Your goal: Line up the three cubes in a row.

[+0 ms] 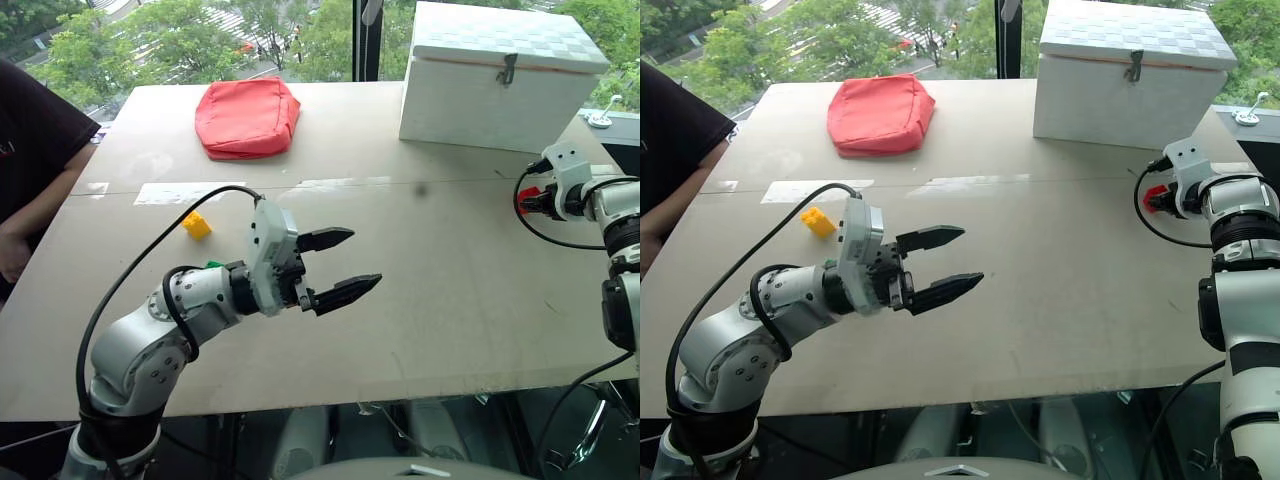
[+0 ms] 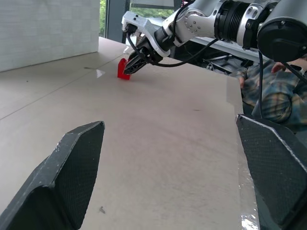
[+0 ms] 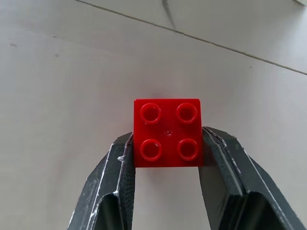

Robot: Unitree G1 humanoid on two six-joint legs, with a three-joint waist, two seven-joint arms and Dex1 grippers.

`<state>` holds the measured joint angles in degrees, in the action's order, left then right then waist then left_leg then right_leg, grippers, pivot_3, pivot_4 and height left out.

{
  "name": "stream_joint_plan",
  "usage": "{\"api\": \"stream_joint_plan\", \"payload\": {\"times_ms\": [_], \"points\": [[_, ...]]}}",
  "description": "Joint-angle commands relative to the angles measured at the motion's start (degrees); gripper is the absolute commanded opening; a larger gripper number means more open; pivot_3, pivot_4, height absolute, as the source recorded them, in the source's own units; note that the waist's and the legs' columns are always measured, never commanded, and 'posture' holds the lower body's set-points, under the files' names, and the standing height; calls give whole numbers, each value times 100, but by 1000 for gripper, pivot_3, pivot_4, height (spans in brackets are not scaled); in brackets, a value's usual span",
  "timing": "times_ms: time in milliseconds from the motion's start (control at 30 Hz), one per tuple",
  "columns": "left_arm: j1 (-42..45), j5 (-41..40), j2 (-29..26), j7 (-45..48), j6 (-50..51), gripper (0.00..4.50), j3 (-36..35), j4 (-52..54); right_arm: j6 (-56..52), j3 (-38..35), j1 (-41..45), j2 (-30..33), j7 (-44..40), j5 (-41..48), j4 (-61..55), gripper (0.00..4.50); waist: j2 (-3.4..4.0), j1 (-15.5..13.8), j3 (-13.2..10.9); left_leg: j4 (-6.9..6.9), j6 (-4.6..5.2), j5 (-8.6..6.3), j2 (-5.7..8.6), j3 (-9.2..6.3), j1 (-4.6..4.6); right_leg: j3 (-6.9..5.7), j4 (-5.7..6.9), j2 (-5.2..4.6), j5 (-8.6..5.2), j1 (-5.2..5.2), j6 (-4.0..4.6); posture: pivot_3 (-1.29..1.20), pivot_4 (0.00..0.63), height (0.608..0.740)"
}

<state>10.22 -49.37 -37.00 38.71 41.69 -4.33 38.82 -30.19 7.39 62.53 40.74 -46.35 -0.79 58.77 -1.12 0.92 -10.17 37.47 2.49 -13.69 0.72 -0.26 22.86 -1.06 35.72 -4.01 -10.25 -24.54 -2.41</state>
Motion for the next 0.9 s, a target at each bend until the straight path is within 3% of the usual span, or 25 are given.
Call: {"api": "stream_joint_plan", "payload": {"times_ms": [33, 100, 200, 333, 433, 900], "points": [[-182, -29, -126, 96, -168, 4500, -265, 172, -229, 81, -446, 246, -1223, 375, -1822, 1657, 1, -4, 0, -1, 0, 0, -1, 0, -1, 0, 1, 0, 0, 0, 0, 0, 150, 740], [-555, 74, -313, 345, -323, 4500, -432, 204, -301, 298, -1220, 401, -2238, 1021, -4036, 1657, 3, -10, -1, -3, 0, 0, -5, -5, 0, -4, 3, 1, -1, -3, -2, 0, 150, 740], [-939, 94, -522, 689, -486, 4500, -635, 172, -285, 775, -1561, 443, -2833, 1112, -5351, 1657, 10, 12, -3, -7, -1, -2, -19, -13, 0, -11, 4, 11, -4, -7, -5, 0, 150, 740], [-1359, -140, -844, 1029, -420, 4500, -996, 214, -38, 1452, -1125, -176, -2742, 657, -5080, 1657, 8, -3, -5, -2, -4, -2, -38, -12, -8, -12, 5, 31, -26, -6, 6, 0, 150, 740], [-1525, -115, -964, 1103, -465, 4500, -1124, 265, 494, 1709, -1045, -283, -2790, 336, -4769, 1657, 6, -56, -3, 7, -8, 1, -37, -15, -9, -12, 6, 31, -23, -3, 11, 0, 150, 740], [-1891, -170, -1072, 886, -432, 4500, -1398, 637, 1025, 1865, -805, -681, -3104, -69, -3956, 1657, 5, -18, -5, -4, -13, -1, -34, -7, -3, 4, -3, 35, -11, -8, 33, 0, 150, 740]]}}
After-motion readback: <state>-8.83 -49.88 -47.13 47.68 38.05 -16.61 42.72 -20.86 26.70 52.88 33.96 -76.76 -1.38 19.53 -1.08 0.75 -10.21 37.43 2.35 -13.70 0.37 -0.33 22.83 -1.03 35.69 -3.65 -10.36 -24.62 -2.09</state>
